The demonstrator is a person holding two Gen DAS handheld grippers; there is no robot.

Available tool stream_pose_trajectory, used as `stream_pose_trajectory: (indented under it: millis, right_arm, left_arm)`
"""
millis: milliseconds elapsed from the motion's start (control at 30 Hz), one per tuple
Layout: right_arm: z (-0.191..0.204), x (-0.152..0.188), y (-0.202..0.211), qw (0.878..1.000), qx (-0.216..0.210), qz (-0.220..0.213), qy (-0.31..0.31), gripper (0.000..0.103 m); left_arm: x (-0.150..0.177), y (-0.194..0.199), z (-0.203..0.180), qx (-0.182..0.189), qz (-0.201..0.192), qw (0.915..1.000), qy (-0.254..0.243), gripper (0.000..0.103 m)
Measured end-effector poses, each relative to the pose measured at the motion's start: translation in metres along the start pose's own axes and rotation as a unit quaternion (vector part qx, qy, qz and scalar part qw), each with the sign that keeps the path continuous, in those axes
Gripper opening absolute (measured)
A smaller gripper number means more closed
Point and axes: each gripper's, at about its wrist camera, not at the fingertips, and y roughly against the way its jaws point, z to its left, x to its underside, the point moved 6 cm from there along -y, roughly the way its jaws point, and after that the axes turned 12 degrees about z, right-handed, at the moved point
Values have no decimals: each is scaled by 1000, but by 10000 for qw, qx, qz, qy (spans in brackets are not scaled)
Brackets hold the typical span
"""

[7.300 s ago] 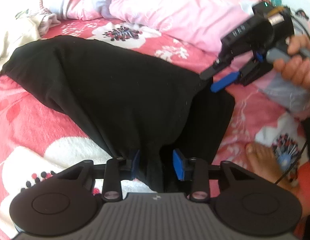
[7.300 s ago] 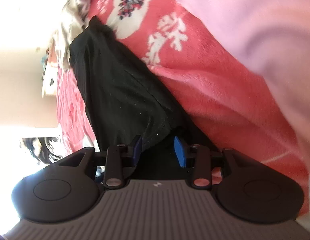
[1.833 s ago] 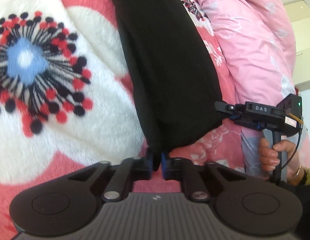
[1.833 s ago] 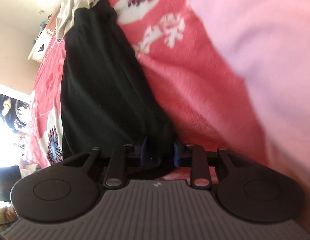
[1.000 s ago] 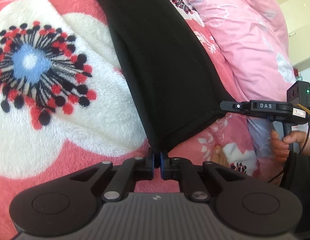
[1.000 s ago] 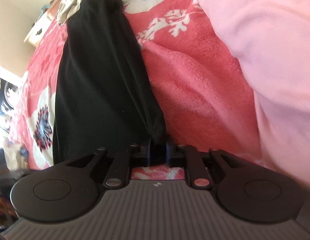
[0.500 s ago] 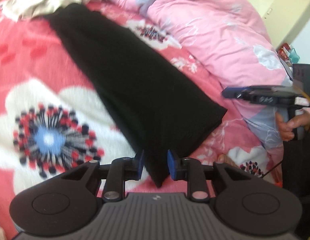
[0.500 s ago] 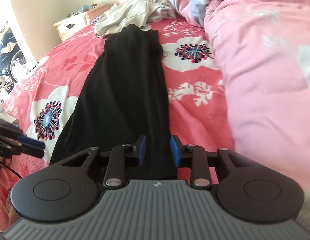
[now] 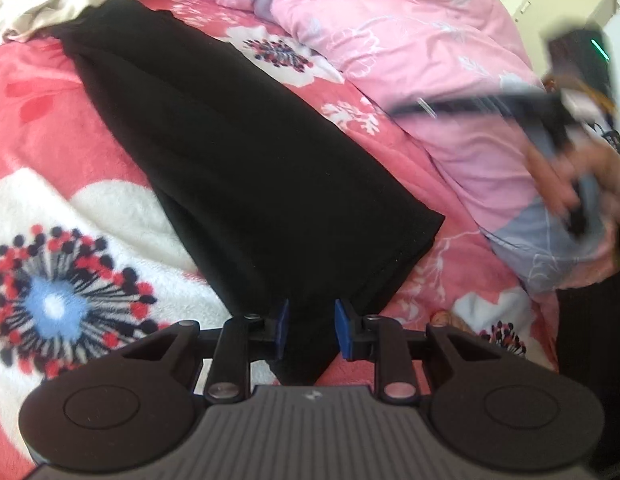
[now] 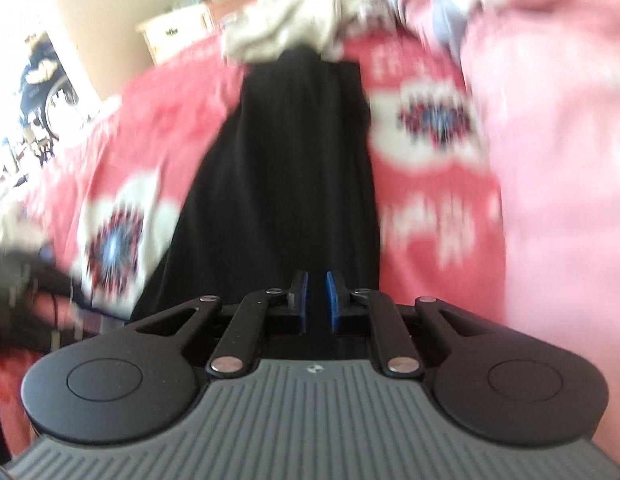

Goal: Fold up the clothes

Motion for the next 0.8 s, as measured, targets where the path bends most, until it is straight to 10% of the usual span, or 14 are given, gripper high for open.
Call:
stream_pose_trajectory:
  millis: [233, 800]
  right_arm:
    - [-22, -72, -70, 9995, 122, -111, -258, 11]
    - [-23, -103, -147, 9996, -54, 90, 248, 11]
  left_arm:
    - [11, -21, 15, 147, 425, 9985, 314, 23]
    - [5, -25, 14, 189, 1080, 9933, 371, 23]
